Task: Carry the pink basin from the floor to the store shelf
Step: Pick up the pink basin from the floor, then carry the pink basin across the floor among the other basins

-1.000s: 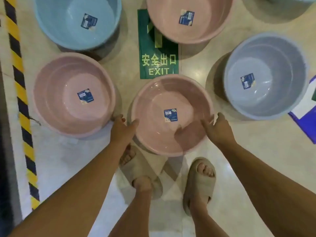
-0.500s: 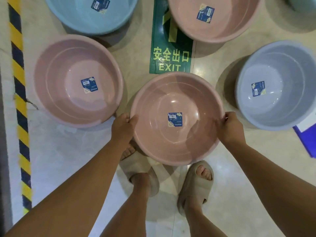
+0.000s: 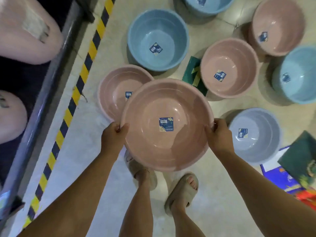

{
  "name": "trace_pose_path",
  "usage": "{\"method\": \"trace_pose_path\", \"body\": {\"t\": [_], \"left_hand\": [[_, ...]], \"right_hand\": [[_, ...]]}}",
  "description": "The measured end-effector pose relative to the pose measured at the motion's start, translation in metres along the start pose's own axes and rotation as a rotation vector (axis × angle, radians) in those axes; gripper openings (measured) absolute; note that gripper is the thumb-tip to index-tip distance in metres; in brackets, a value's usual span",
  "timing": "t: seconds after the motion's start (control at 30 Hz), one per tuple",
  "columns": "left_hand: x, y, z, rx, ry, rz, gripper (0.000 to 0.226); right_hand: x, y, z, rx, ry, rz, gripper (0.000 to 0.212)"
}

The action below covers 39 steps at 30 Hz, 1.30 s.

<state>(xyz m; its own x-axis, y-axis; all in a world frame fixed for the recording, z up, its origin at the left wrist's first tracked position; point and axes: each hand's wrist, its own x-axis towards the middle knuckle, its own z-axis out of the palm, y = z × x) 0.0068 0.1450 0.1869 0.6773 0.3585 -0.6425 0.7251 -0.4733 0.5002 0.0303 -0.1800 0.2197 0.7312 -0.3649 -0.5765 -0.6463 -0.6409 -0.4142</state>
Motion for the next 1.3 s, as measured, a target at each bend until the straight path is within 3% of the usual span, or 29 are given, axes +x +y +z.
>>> {"method": "trace_pose_path", "body": {"t": [0.2, 0.33, 0.63, 0.83, 1.03, 1.3], "left_hand": [[0.008, 0.002, -0.069, -0.005, 0.054, -0.001, 0.041], [0.029, 0.007, -0.097, -0.016, 0.102, -0.038, 0.042], [0.107, -0.01, -0.104, -0.048, 0.206, -0.193, 0.029], [0.153, -0.022, -0.081, 0.043, 0.262, -0.244, 0.021], [0.203, -0.069, -0.052, 0.089, 0.257, -0.266, 0.03], [0.246, -0.119, -0.025, 0.061, 0.231, -0.312, 0.038]], "right_hand": [[-0.011, -0.082, 0.013, 0.0, 0.006, -0.041, 0.027], [-0.002, -0.124, 0.031, -0.01, -0.028, -0.081, 0.013], [0.072, -0.181, 0.09, -0.066, -0.094, -0.128, 0.007], [0.121, -0.184, 0.137, -0.131, -0.115, -0.139, 0.006], [0.161, -0.164, 0.192, -0.213, -0.082, -0.198, 0.022], [0.187, -0.141, 0.248, -0.27, -0.061, -0.119, 0.051]]}}
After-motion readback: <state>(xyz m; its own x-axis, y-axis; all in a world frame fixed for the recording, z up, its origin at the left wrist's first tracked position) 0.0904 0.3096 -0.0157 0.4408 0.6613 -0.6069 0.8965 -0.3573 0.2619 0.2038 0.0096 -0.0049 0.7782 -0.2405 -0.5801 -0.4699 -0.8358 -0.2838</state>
